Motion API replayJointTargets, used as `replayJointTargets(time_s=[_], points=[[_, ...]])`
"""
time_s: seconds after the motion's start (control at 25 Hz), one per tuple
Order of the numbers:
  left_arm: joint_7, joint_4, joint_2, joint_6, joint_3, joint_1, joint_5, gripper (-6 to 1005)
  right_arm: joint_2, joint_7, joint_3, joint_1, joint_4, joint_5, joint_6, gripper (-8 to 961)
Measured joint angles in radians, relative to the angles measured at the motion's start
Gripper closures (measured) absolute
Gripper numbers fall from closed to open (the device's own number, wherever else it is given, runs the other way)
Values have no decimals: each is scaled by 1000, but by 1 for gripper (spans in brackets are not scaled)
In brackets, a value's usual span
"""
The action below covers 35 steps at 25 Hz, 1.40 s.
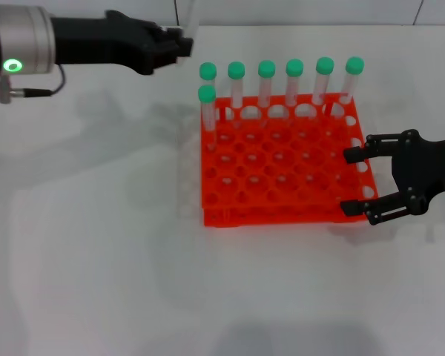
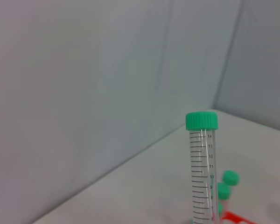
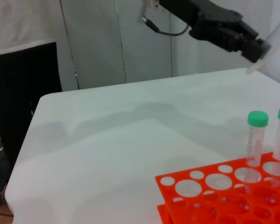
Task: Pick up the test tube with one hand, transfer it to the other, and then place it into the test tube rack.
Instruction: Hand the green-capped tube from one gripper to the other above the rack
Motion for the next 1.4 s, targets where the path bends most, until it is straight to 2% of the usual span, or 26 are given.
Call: replayJointTargets(time_s=[0.04, 0.08, 0.12, 0.24, 0.4, 0.8, 1.04, 1.2, 1.4], points=[[0, 0, 0, 0, 0, 0, 0, 780, 0, 0, -1, -2, 0, 4, 0, 83], [44, -69, 14, 8, 0, -30, -25, 780, 0, -1, -2, -4, 0, 7, 0, 83], [140, -210, 40, 33, 0, -99, -63, 779, 0, -2, -2, -5, 0, 10, 0, 83], [220, -313, 51, 56, 1, -151, -74, 777, 0, -3, -3, -9, 0, 18, 1, 83], [290, -350, 43, 88, 9, -175, -70, 774, 1, -12, -2, -14, 0, 23, 2, 84], [401, -415, 26, 94, 8, -180, -59, 766, 0, -25, -2, -16, 2, 23, 2, 83], [404, -418, 15, 95, 11, -181, -28, 762, -6, -21, 2, -16, 2, 17, 2, 84], [382, -419, 15, 95, 10, -183, -4, 759, -19, -15, 5, -16, -1, 14, 3, 84], [378, -419, 16, 97, 9, -185, -3, 755, -54, 18, 11, -15, -23, 17, 34, 84]])
